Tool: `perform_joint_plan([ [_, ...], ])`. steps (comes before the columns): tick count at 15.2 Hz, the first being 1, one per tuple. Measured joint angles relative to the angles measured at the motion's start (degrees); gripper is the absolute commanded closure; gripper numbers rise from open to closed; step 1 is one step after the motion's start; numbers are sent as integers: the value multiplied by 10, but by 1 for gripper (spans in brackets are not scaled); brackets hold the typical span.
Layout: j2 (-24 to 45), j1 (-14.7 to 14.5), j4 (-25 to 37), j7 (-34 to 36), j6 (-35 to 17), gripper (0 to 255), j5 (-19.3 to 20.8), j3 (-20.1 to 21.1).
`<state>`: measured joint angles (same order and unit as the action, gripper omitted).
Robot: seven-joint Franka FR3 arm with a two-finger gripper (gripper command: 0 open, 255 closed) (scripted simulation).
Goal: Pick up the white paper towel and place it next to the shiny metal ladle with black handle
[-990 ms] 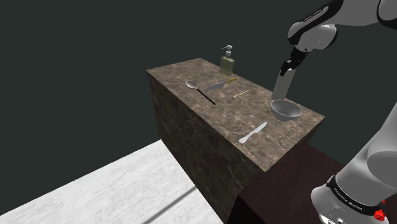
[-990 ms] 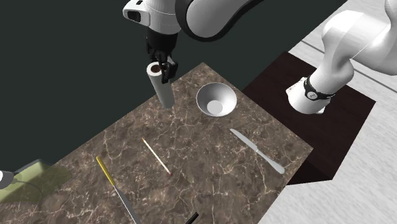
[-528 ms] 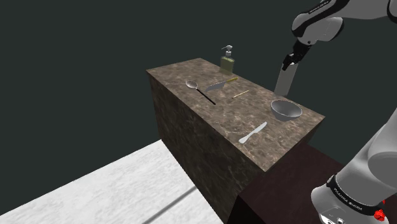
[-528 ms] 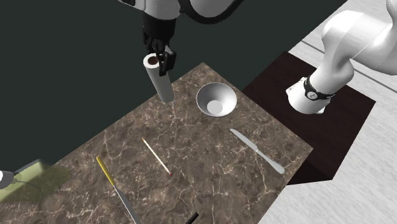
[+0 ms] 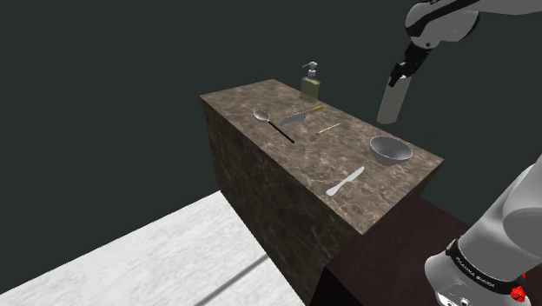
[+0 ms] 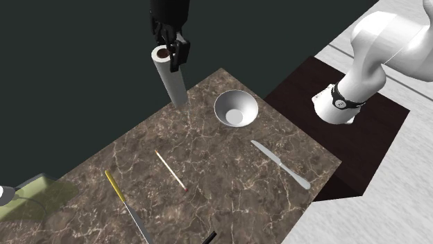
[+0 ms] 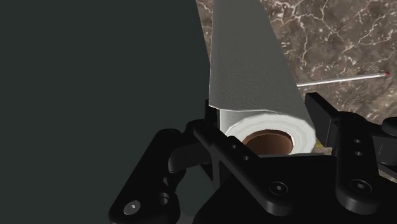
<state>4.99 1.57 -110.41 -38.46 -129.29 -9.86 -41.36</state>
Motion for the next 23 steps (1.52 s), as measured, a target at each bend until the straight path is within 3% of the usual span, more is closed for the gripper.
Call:
perform_joint_plan([
  [23, -16, 0, 163, 27, 173, 255, 26, -5],
])
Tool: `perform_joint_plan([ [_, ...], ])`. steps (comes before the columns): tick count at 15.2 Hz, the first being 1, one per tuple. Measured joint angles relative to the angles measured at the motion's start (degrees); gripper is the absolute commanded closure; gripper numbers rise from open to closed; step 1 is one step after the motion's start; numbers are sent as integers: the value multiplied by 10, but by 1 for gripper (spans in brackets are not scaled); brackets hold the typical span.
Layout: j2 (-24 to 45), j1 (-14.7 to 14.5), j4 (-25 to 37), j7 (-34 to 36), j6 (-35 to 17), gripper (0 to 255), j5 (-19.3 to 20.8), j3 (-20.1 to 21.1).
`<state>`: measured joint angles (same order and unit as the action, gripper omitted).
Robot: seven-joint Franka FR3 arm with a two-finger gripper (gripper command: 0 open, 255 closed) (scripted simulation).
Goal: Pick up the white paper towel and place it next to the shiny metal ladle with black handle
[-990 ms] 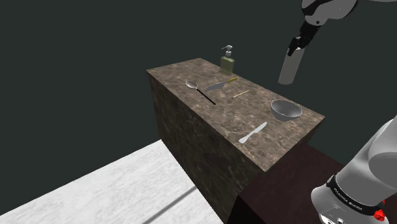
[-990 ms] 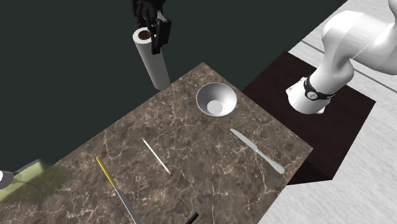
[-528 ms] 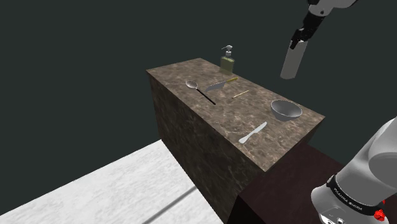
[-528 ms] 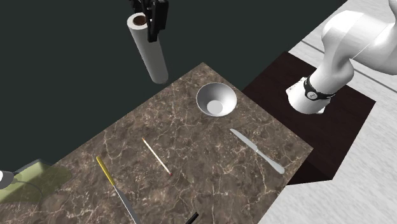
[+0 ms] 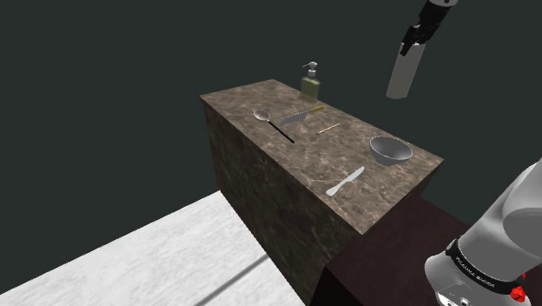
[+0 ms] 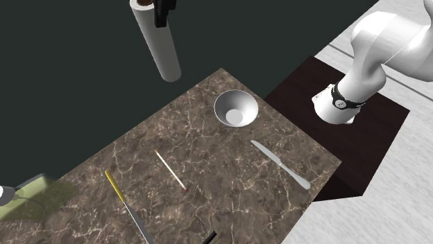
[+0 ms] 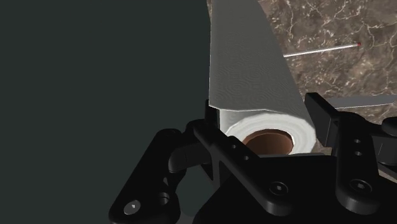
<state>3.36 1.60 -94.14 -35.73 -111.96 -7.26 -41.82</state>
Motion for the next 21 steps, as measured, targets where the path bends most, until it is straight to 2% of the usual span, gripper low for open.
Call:
perform_joint_plan([
  [15, 42, 21, 158, -9, 128, 255, -31, -8],
  [21, 55, -16, 183, 56, 136, 255, -20, 15],
])
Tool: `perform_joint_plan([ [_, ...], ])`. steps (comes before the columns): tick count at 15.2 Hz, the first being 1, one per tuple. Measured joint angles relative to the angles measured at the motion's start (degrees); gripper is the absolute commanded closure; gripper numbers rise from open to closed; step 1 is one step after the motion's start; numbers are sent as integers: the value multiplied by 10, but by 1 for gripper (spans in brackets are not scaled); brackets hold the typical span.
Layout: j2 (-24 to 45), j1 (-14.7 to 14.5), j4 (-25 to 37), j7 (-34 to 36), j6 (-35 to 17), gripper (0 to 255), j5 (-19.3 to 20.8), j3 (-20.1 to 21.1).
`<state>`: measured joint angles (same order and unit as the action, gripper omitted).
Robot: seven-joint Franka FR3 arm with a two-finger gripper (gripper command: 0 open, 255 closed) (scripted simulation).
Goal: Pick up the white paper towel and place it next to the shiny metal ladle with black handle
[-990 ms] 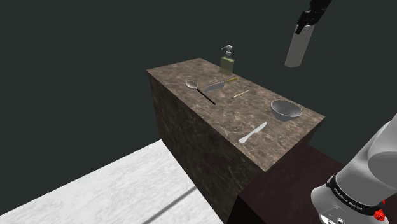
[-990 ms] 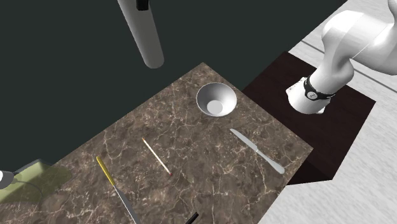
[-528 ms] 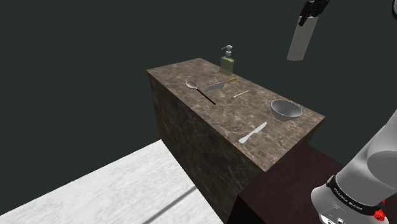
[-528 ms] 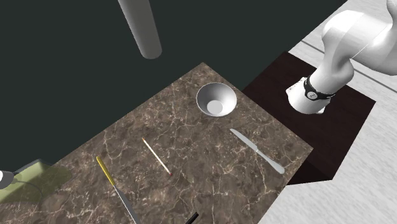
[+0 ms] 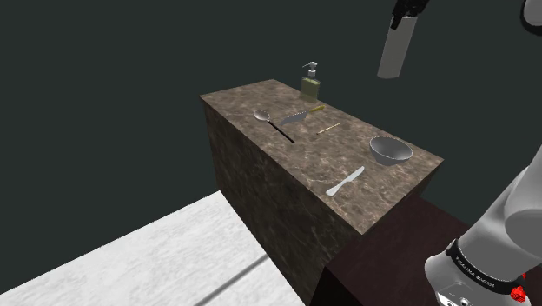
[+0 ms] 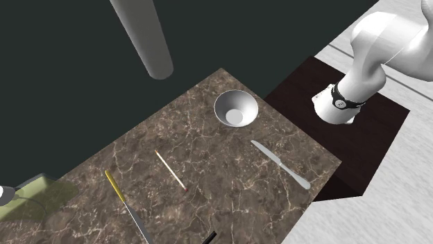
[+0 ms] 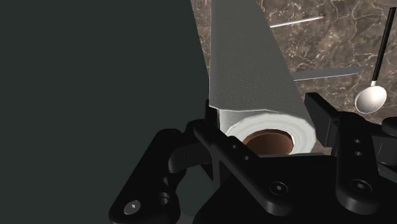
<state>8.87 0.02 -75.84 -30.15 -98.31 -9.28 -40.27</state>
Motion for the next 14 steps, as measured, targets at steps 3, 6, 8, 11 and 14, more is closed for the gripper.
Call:
perform_joint_plan([
  [3, 3, -21, 3, 34, -2, 255, 9, 12],
  [6, 15, -42, 21, 70, 4, 255, 13, 25],
  [8, 33, -52, 44, 92, 10, 255, 10, 34],
  [11, 49, -72, 61, 127, 12, 255, 12, 45],
  [14, 85, -81, 106, 157, 24, 255, 2, 57],
])
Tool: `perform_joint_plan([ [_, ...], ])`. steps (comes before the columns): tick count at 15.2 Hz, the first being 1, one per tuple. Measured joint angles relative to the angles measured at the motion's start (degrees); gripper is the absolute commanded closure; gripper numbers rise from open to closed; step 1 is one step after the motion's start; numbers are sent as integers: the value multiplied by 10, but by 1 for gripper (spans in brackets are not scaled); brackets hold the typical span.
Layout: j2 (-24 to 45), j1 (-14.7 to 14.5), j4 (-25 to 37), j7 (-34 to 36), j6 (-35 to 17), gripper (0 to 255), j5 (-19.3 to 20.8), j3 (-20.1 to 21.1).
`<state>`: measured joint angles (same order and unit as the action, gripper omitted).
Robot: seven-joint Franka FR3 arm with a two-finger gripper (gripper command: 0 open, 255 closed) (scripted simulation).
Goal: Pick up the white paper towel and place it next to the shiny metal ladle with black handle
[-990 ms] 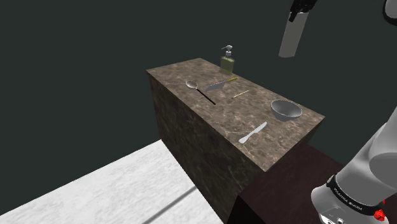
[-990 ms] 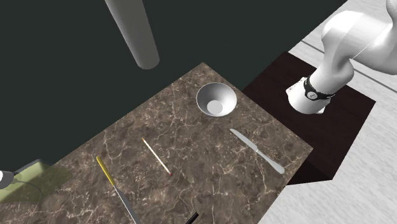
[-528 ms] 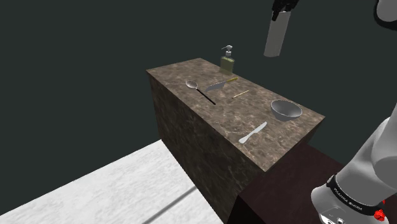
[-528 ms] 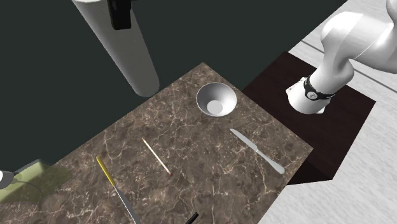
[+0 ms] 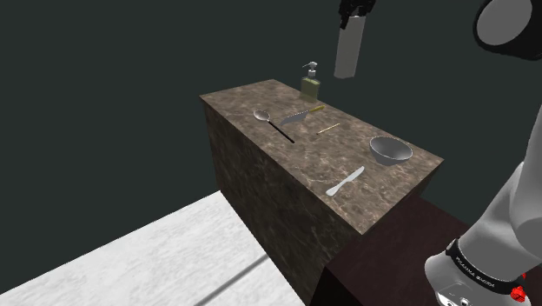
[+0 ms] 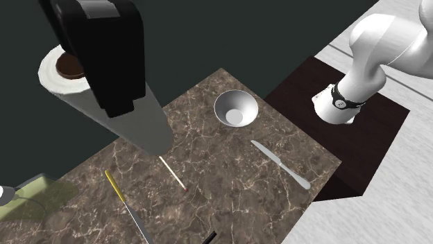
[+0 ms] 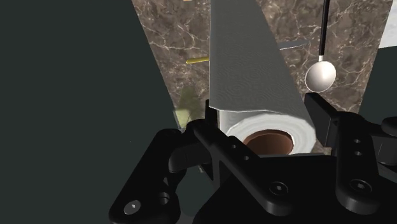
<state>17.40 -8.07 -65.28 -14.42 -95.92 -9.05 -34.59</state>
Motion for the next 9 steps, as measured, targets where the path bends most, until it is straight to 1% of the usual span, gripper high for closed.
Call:
perform_joint_plan([
  [1, 10, -3, 15, 9, 5, 255, -3, 3],
  [4, 65, 3, 99, 36, 38, 255, -23, 15],
  [5, 98, 18, 153, 42, 60, 255, -37, 20],
  [6, 114, 18, 179, 53, 71, 255, -41, 24],
  [7, 136, 26, 218, 61, 88, 255, -48, 29],
  [8, 137, 22, 217, 64, 87, 255, -48, 30],
  [9, 133, 16, 202, 66, 77, 255, -45, 29],
])
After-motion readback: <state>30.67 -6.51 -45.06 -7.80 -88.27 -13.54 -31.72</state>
